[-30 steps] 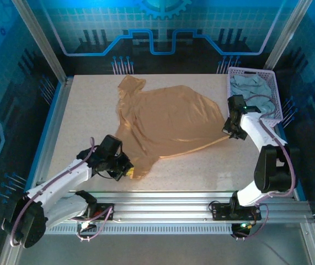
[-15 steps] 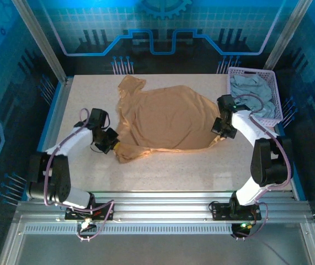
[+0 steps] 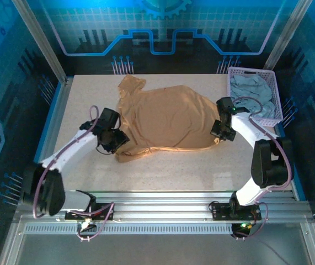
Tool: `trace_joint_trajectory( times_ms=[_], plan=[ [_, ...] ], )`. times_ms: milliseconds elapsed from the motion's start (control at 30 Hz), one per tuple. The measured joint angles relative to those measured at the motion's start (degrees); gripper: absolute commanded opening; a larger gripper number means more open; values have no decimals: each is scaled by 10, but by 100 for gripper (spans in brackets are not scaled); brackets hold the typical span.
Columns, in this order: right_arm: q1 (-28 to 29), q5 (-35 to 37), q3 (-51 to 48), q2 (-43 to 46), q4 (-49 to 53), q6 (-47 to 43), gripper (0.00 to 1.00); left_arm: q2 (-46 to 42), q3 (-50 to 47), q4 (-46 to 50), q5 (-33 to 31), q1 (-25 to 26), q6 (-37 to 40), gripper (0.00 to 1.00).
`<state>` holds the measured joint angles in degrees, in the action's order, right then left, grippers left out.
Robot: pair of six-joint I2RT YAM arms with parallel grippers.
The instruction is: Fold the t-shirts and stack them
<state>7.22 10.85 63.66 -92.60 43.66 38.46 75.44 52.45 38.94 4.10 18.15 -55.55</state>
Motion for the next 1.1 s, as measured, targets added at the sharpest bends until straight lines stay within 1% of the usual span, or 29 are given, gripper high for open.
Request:
trace_joint_trajectory(
  times_ms=[33, 67, 167, 333, 367, 433, 500, 700, 833, 967, 1100],
  plan=[
    [0, 0, -2, 1, 0, 0, 0, -11, -13, -11, 9, 11, -27, 45],
    [0, 0, -4, 2, 0, 0, 0, -16, -30, -26, 17, 21, -55, 48],
    [0, -5, -10, 2, -1, -2, 0, 0, -77, -63, 25, 36, -130, 51],
    [0, -9, -15, 4, -2, -4, 0, 51, -91, -128, 25, 33, -187, 50],
    [0, -9, -16, 5, -2, -6, 0, 59, -91, -143, 24, 32, -193, 48],
    [0, -9, -19, 8, -2, -7, 0, 71, -91, -166, 22, 31, -197, 42],
    [0, -9, -22, 12, -2, -8, 0, 79, -91, -181, 21, 31, -202, 31],
    [-2, -9, -27, 19, -2, -11, 0, 73, -92, -187, 18, 31, -205, 7],
    [-3, -8, -27, 20, -2, -14, 0, 47, -92, -167, 24, 31, -204, 0],
    [-11, -5, -27, 20, -1, -15, 0, 9, -91, -120, 37, 39, -207, 0],
    [-17, 1, -27, 20, 4, -18, 0, -31, -91, -69, 52, 63, -222, 0]
  ],
)
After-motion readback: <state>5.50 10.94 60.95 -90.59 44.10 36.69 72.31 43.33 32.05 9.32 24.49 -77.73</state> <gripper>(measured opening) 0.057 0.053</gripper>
